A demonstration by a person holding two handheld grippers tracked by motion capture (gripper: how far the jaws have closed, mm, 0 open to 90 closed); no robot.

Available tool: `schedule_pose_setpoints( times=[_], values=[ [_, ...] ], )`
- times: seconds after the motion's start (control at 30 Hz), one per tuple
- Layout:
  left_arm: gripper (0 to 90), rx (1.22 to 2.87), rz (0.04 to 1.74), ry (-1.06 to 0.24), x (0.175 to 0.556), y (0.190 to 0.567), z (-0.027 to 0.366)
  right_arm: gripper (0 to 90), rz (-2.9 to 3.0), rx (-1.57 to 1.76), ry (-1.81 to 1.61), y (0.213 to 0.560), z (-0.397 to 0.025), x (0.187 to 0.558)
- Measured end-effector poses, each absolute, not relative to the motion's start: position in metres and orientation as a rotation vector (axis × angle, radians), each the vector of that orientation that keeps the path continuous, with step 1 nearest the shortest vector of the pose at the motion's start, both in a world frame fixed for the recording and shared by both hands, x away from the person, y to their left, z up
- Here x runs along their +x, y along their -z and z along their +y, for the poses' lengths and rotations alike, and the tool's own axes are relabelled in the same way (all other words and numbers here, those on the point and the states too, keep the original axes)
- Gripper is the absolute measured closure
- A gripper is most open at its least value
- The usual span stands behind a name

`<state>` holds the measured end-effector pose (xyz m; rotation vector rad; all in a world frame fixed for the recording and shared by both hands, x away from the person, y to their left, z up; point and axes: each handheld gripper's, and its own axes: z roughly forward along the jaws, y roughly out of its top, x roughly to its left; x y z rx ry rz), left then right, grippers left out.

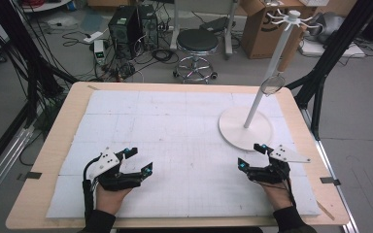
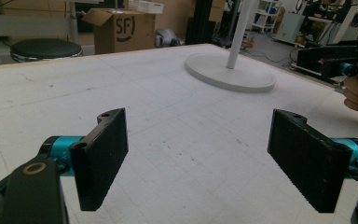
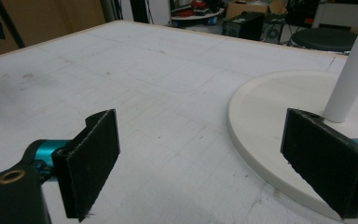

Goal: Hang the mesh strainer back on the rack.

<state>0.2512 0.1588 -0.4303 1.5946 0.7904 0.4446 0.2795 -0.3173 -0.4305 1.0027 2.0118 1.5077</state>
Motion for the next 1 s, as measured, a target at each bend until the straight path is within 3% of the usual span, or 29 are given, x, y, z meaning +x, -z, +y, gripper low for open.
schedule_pose_setpoints(
  times=[1.0],
  values=[
    [20.6,1.616,0.804,-0.449,0.2532,0.432,0.1585,9.8,1.976,1.034,-1.527,0.4304,-0.3197,0.2798]
  ],
)
